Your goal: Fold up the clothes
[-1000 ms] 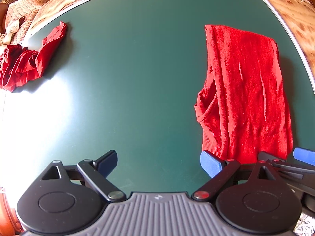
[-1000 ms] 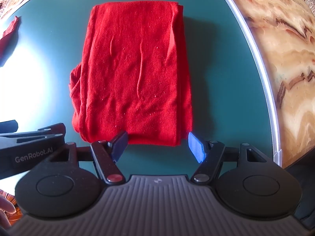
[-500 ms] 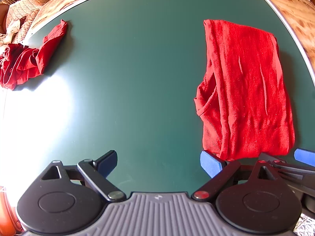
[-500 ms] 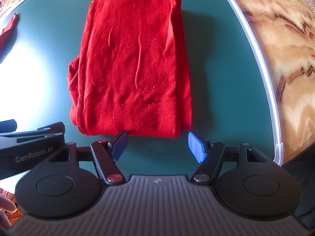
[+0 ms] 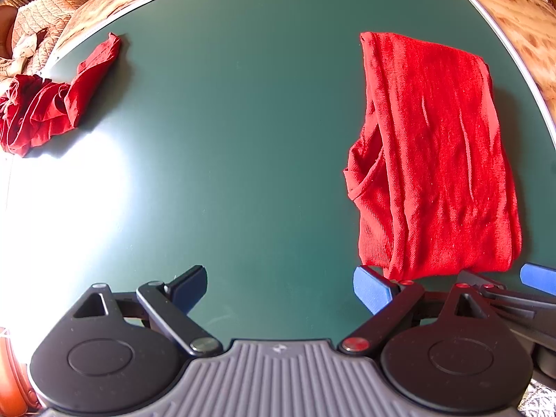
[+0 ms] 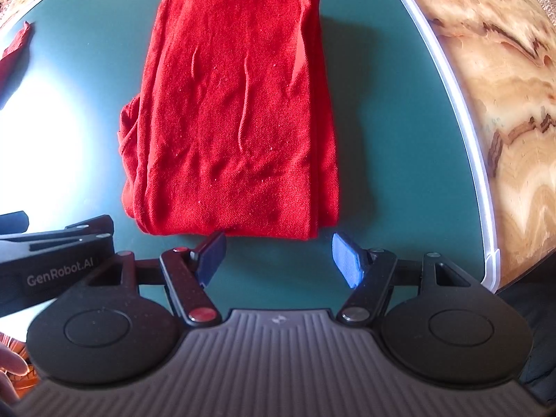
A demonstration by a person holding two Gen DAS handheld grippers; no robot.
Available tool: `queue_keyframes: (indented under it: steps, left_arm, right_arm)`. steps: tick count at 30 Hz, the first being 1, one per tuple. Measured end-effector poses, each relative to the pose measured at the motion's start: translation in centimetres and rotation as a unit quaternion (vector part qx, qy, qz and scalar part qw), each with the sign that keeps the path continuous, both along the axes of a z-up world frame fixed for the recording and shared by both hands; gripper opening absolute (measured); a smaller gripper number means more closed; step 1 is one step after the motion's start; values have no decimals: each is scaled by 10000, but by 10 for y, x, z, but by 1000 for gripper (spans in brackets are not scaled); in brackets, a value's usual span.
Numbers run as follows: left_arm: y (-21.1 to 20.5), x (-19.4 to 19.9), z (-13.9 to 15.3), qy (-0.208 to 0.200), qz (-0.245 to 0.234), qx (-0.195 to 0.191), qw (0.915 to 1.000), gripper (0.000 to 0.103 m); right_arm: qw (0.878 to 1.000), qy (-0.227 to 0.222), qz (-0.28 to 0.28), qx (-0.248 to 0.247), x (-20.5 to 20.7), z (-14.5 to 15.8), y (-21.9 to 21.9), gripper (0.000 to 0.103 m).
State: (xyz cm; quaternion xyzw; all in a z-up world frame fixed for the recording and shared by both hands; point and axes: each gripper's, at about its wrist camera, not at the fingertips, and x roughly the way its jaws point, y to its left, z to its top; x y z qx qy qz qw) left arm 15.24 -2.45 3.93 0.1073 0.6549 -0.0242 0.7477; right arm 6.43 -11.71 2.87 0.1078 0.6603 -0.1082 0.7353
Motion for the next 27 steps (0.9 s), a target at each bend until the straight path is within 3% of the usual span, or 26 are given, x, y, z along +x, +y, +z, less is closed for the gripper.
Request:
queue_keyframes:
  steps: [27]
  left_arm:
    - [2, -3, 7, -59, -90, 55, 9999, 95]
  right_arm:
    - [10000, 14, 1, -12, 1, -8, 2, 76]
